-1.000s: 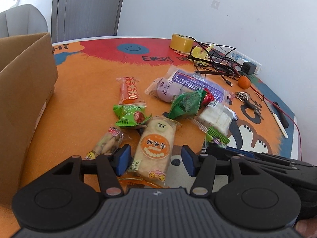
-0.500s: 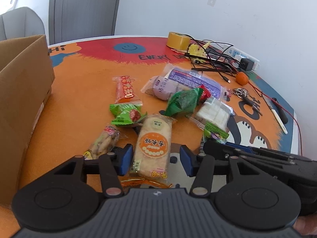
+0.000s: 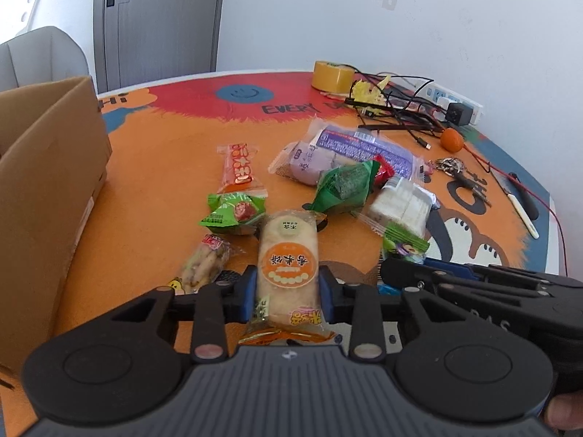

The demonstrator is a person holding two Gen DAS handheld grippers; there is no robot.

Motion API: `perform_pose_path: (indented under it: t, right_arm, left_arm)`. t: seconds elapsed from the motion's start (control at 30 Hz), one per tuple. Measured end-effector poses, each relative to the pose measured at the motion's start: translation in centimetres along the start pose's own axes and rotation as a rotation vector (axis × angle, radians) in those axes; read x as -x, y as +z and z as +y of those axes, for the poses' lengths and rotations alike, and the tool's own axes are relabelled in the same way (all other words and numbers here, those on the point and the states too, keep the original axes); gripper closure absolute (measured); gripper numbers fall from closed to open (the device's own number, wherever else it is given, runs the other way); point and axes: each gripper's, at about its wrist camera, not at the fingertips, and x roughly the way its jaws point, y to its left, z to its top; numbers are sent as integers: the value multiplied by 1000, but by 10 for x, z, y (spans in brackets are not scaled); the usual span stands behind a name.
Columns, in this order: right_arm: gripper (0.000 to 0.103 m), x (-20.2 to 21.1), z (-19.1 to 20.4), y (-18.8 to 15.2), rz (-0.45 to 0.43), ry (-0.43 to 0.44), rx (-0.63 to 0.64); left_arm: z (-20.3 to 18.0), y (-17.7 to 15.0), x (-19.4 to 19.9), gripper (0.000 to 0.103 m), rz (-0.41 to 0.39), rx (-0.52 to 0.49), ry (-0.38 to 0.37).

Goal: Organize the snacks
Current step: 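Grasp the bread roll pack with left tool while right tool grasps blue-green bag, then carry both snacks over the cardboard box and release them inside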

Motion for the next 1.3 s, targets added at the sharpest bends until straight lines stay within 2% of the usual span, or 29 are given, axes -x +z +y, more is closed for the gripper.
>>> perform_pose_path:
  t: [0.37, 0.57, 0.97, 1.3]
  right_arm:
    - [74, 25, 17, 14, -72, 37, 8]
    - [74, 33, 37, 24, -106, 69, 40]
    - [74, 44, 70, 40, -165, 123, 71]
    - [74, 39, 104, 51, -172, 173, 110]
  left_arm:
    - [6, 13, 41, 70, -97, 18, -11]
    - [15, 22, 66, 70, -161, 34, 13]
    - [37, 34, 99, 70, -234, 63, 47]
    - [65, 40, 120, 70, -278, 110, 96]
